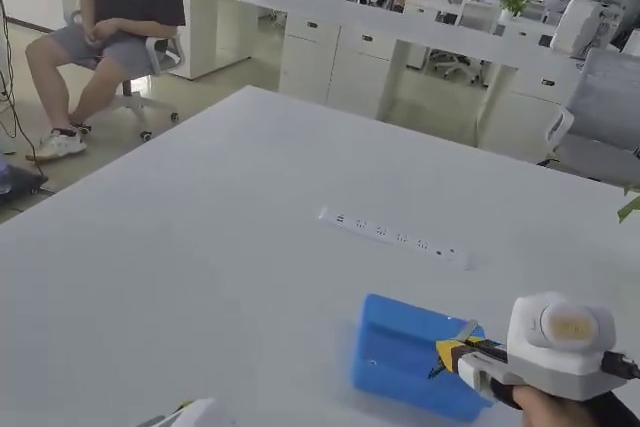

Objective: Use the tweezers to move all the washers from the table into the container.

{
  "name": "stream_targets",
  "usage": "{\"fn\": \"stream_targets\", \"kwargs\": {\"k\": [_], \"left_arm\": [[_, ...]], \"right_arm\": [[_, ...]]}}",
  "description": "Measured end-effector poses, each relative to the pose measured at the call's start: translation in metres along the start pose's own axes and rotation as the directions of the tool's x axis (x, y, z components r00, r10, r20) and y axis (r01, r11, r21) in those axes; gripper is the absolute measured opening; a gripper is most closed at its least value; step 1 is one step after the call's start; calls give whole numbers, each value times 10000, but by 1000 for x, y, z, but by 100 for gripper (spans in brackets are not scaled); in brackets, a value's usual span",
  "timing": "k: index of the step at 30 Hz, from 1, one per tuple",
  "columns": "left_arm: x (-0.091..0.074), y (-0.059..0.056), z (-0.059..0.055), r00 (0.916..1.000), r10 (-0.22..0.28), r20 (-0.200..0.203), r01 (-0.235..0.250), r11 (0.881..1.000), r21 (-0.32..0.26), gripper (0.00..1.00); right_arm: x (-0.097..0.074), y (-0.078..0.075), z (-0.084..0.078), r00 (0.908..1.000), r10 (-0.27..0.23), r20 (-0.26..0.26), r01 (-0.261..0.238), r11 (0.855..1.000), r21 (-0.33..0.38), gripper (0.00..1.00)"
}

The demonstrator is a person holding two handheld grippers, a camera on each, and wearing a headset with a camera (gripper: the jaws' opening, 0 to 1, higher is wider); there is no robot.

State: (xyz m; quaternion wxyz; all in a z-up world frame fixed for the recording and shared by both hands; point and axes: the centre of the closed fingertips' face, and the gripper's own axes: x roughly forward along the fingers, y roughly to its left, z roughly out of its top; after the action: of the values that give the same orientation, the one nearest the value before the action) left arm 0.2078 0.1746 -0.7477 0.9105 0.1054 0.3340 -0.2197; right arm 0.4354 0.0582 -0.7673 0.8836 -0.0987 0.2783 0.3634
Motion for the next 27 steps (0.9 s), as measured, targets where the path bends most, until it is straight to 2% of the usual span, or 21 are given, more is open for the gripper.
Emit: {"fn": "stream_targets", "kwargs": {"k": [3,9,15,22,27], "left_arm": [[0,-3,0,10000,-30,-27,31,9999,147,97],[-2,-6,5,9999,-77,120,74,9997,253,97],[-3,-6,6,9998,-54,189,48,9994,330,97],[-5,-7,7,9997,-48,251,39,9993,366,97],[-5,-10,8,9996,-64,258,52,9989,465,97]], "right_arm": [[-17,4,10,9994,25,354,-19,9999,-168,3],[-40,12,23,9961,156,863,-131,9995,-297,3],[-62,22,26,9929,197,1170,-122,9979,-642,3],[-79,40,12,9931,309,1136,-230,9972,-706,3],[-85,46,-10,9956,284,890,-248,9988,-411,3]]}}
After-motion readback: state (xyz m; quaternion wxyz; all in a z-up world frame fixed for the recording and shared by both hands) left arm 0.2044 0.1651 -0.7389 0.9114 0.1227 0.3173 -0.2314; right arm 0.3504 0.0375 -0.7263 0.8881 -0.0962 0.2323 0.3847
